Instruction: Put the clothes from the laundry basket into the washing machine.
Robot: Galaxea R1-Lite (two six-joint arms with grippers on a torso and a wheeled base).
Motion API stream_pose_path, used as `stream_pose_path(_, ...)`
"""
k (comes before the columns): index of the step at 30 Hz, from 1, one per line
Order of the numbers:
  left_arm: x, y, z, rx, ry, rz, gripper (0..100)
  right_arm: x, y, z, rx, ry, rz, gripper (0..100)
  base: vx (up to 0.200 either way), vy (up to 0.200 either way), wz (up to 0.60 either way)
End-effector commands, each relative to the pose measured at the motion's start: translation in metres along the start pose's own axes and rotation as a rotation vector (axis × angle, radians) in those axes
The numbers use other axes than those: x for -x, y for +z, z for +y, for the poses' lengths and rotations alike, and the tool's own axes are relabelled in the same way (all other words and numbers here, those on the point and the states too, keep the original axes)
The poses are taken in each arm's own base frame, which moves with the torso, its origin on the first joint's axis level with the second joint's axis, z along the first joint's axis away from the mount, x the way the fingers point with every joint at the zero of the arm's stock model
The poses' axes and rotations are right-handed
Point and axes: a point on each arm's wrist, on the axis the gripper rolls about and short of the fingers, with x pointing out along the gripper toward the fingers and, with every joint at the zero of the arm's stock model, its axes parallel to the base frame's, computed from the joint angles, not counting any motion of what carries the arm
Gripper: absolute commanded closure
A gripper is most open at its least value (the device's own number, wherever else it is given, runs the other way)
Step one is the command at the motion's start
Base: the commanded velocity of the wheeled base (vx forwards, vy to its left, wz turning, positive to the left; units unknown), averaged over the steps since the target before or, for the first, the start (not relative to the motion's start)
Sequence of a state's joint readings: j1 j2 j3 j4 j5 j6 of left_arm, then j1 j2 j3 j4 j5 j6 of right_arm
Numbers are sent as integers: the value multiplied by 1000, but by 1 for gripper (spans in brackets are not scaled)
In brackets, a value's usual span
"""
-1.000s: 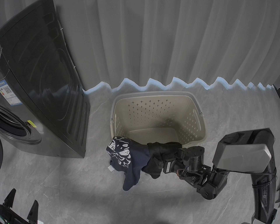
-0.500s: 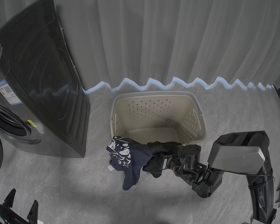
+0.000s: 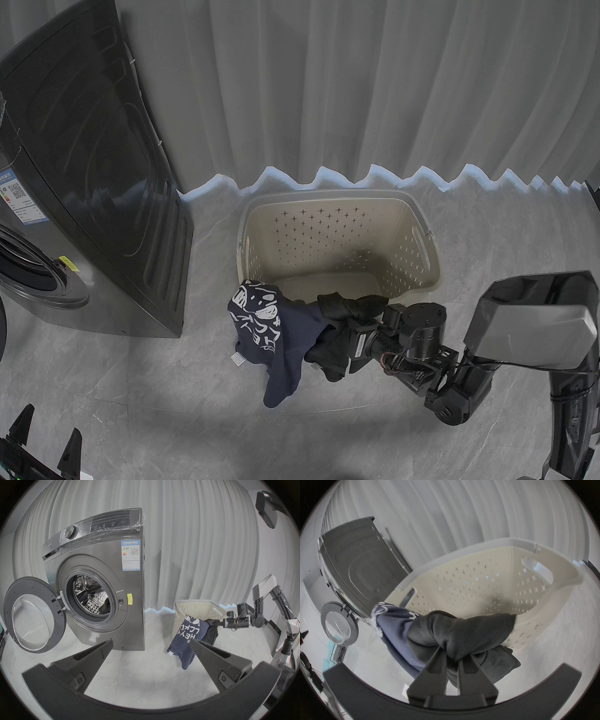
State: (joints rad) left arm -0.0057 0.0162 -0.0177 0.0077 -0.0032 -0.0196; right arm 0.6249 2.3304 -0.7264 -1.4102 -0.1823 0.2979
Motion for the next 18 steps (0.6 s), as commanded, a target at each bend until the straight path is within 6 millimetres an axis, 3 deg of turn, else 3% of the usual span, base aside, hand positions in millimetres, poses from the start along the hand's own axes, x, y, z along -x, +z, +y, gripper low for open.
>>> stream_pose_path(1, 0, -5, 0, -1, 0, 5, 0, 46, 57, 11, -25, 39, -112, 100, 0, 0, 0)
stream_pose_path(5, 0, -5, 0, -1, 0, 5, 0, 77, 84, 16, -35, 67, -169, 100, 0, 0, 0)
stream_pose_path(7, 0, -5, 0, -1, 0, 5, 0, 89, 86, 19, -33, 75, -158, 100, 0, 0, 0)
stream_pose_path(14, 0, -5, 0, -3, 0, 5, 0, 97, 90, 21, -21, 92, -169, 100, 0, 0, 0)
stream_pose_path(18, 0, -5, 0, -7, 0, 5, 0, 112, 117, 29, -24, 137, -271, 100, 0, 0, 0)
